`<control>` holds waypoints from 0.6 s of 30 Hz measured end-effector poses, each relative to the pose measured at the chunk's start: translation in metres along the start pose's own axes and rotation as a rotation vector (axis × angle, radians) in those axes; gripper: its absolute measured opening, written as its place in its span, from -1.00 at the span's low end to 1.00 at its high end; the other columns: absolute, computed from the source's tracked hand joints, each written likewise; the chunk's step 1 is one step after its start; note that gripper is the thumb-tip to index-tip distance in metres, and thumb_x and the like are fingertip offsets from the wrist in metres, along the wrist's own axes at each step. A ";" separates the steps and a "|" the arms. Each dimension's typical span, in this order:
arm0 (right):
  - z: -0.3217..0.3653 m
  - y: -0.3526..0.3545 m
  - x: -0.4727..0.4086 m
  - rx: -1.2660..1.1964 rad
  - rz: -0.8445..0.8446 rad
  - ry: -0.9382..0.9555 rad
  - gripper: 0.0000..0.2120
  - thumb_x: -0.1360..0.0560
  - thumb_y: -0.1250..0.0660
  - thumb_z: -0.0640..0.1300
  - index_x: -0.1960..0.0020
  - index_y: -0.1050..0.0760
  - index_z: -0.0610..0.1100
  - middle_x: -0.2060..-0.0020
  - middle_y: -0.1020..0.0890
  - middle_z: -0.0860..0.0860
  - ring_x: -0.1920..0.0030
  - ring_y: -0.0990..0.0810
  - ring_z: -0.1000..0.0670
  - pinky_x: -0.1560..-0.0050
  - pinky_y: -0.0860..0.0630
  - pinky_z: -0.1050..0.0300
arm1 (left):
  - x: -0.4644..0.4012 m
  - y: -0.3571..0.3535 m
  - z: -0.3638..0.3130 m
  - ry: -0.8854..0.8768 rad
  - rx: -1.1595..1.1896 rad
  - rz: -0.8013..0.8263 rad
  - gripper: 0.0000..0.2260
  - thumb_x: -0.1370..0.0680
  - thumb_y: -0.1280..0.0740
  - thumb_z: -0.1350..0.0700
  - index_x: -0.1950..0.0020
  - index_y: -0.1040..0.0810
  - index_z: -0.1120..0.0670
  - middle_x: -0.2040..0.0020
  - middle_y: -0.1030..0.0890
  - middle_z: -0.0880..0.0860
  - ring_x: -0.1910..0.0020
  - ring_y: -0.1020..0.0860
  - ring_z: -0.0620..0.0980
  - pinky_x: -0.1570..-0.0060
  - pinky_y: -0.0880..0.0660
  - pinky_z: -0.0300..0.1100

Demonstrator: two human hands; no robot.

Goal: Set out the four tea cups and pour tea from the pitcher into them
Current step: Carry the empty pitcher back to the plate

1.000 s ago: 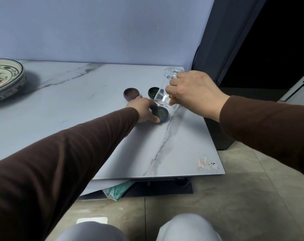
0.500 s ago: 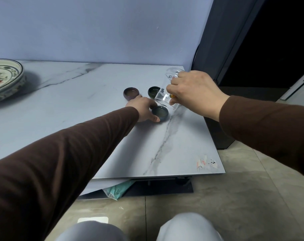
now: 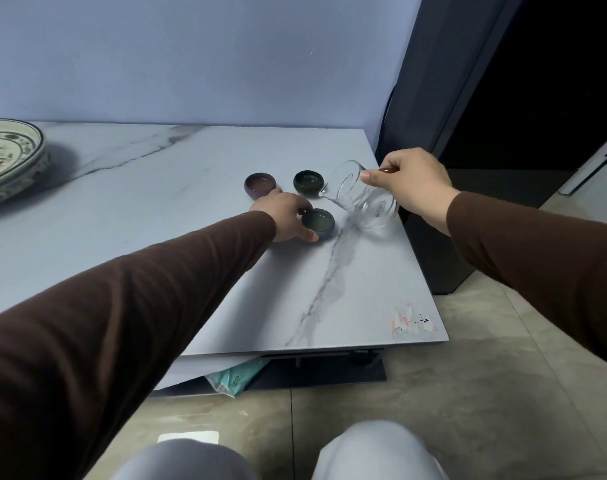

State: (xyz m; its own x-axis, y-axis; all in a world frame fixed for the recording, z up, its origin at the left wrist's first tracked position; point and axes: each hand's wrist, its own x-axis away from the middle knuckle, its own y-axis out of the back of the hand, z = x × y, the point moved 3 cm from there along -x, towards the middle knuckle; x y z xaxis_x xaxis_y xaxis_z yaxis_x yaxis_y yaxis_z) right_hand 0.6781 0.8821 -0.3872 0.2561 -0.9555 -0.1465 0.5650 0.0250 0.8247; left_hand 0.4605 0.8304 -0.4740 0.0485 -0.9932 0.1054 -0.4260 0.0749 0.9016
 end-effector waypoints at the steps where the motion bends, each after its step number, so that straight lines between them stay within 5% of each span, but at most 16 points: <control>1: -0.001 -0.001 -0.001 -0.081 0.007 -0.052 -0.53 -0.33 -0.44 0.32 0.32 -0.50 -0.10 0.42 -0.54 0.05 0.33 -0.49 0.00 0.27 -0.39 0.10 | 0.000 0.000 0.000 -0.008 -0.016 0.007 -0.30 -0.28 -0.47 -0.27 -0.37 -0.42 -0.12 -0.10 -0.51 -0.06 -0.26 -0.35 0.01 -0.15 -0.41 -0.07; 5: 0.007 -0.004 -0.004 -0.327 0.007 -0.131 -0.57 -0.35 -0.48 0.21 0.45 -0.43 -0.05 0.53 -0.48 0.11 0.42 -0.41 0.03 0.29 -0.35 0.12 | 0.003 0.012 0.004 -0.055 -0.046 -0.013 -0.30 -0.33 -0.43 -0.28 -0.41 -0.38 -0.07 -0.30 -0.50 -0.07 -0.33 -0.32 0.02 -0.23 -0.36 -0.05; 13: 0.044 -0.020 -0.012 -0.525 0.005 -0.049 -0.67 -0.43 -0.45 0.12 0.23 -0.56 -0.15 0.27 -0.62 -0.04 0.29 -0.44 0.04 0.25 -0.38 0.17 | 0.021 0.065 0.030 -0.092 -0.083 -0.190 -0.64 -0.42 -0.40 -0.16 -0.17 -0.55 -0.08 -0.06 -0.61 -0.08 -0.15 -0.45 0.04 -0.12 -0.44 -0.06; 18: 0.061 -0.040 -0.027 -0.606 0.056 0.015 -0.69 -0.47 -0.44 0.06 0.32 -0.48 -0.10 0.54 -0.51 0.19 0.59 -0.36 0.26 0.53 -0.29 0.38 | 0.020 0.083 0.060 -0.121 -0.021 -0.295 -0.67 -0.42 -0.39 -0.19 -0.13 -0.58 -0.10 -0.03 -0.61 -0.13 -0.04 -0.50 -0.06 -0.04 -0.45 -0.10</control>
State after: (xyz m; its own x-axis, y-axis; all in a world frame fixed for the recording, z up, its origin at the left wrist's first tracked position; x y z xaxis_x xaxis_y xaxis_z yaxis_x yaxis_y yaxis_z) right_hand 0.6006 0.8893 -0.3833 0.3074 -0.9436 -0.1233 0.8948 0.2426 0.3747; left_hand 0.3722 0.8111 -0.4226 0.0587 -0.9756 -0.2116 -0.3904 -0.2175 0.8946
